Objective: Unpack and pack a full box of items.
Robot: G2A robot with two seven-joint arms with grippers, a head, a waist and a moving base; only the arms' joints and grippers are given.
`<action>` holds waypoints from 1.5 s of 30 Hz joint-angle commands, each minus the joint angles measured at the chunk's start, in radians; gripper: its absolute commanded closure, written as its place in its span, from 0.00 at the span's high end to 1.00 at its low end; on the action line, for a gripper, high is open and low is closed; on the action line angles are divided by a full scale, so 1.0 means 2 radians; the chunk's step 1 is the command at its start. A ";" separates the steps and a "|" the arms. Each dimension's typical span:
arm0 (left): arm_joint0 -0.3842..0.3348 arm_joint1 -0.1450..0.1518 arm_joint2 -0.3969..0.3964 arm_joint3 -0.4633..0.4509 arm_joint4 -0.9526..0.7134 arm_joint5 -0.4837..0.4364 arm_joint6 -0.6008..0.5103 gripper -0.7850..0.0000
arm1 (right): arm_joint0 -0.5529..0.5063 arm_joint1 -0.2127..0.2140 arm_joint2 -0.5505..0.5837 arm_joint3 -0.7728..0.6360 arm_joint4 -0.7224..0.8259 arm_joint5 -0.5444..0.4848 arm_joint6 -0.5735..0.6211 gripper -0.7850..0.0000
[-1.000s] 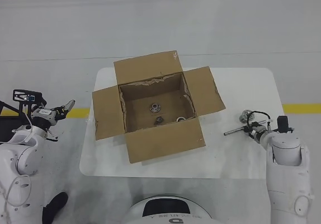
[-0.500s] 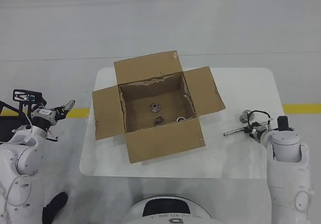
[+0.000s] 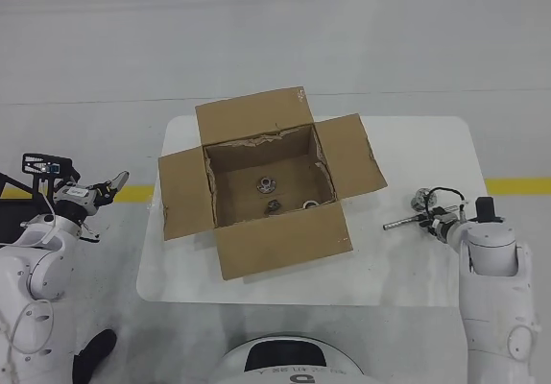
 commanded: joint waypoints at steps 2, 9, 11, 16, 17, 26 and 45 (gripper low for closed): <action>0.000 0.000 0.000 0.000 0.000 0.000 0.000 1.00 | -0.001 0.001 0.000 0.000 0.003 0.002 0.001 0.16; 0.000 0.000 0.000 0.000 0.000 0.000 0.000 1.00 | -0.005 0.004 -0.002 -0.003 0.011 0.004 -0.003 0.17; 0.000 0.000 0.000 0.000 0.000 0.000 0.000 1.00 | -0.008 0.005 -0.002 -0.006 0.015 0.004 -0.006 0.18; 0.000 0.000 0.000 0.000 0.000 0.000 0.000 1.00 | -0.012 0.006 -0.003 -0.009 0.026 -0.003 -0.009 0.18; 0.000 0.000 0.000 0.000 0.000 0.000 0.000 1.00 | -0.013 0.006 -0.003 -0.010 0.027 -0.004 -0.009 0.18; 0.000 0.000 0.000 0.000 0.000 0.000 0.000 1.00 | -0.020 0.009 -0.006 -0.017 0.036 -0.001 -0.020 0.13; 0.000 0.000 0.000 0.000 0.000 0.000 0.000 1.00 | -0.183 -0.008 -0.009 -0.306 0.125 -0.159 -0.175 0.80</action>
